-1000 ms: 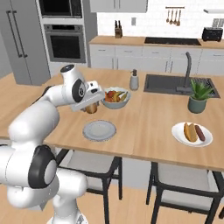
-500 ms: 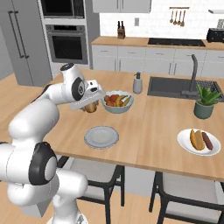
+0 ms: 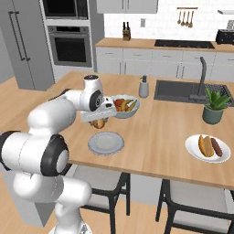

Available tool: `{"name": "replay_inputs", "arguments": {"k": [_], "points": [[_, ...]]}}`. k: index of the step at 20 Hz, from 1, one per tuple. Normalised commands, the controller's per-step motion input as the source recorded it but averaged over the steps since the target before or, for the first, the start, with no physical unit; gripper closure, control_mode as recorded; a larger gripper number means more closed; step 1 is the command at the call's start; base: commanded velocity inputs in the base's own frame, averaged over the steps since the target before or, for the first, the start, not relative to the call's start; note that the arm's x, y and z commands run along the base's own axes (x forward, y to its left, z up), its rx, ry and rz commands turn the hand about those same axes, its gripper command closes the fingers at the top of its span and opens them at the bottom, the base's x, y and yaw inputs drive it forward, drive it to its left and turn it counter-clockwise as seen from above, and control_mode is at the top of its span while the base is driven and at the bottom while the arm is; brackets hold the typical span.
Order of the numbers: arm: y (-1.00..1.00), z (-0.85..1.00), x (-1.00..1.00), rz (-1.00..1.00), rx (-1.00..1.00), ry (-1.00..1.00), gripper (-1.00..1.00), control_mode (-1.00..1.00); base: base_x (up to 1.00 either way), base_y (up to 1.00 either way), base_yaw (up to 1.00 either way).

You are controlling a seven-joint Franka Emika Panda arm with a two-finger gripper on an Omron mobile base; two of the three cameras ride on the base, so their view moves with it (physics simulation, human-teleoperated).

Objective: Place one bun and one sausage from the bowl on each plate.

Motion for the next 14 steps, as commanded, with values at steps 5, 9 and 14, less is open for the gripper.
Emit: {"name": "replay_inputs", "arguments": {"k": [5,9,14], "points": [[-0.02,-1.0,0.04,0.0,0.0,0.31,1.0,-1.0,0.0,0.0,0.0],[0.0,-0.91,0.0,0.0,0.0,0.23,1.0,-1.0,0.0,0.0,0.0],[-0.13,-0.51,0.0,0.0,0.05,0.04,1.0,-1.0,0.0,0.0,0.0]]}}
